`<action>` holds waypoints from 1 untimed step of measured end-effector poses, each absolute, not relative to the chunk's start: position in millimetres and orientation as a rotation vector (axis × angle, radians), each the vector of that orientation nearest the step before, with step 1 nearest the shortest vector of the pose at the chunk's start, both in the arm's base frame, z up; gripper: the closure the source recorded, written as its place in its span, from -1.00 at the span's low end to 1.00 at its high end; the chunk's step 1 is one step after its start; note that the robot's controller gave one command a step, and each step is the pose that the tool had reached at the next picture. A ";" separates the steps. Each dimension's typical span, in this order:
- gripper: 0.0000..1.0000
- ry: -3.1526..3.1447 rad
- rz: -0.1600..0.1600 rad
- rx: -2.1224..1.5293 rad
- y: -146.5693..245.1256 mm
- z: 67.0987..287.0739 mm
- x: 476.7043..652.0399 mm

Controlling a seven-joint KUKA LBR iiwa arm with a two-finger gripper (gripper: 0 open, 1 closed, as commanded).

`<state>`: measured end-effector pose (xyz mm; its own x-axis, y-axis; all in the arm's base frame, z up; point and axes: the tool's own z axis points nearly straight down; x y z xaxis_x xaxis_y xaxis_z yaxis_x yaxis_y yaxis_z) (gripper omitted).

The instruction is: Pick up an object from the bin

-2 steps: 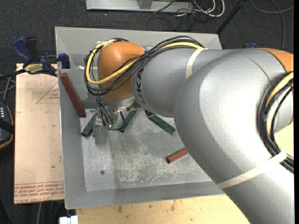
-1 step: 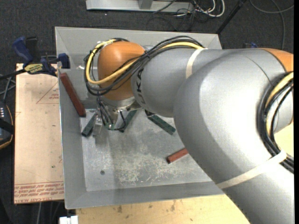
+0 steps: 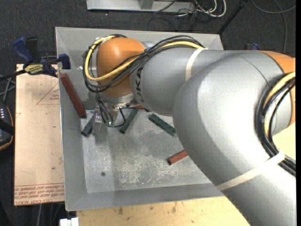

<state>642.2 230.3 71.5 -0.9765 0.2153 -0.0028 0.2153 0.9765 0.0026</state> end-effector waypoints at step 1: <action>1.00 3.130 -0.012 0.273 241.7 77.2 647.1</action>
Offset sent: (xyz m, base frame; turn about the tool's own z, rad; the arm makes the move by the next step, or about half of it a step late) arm 0.0139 0.0165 0.0086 -0.0261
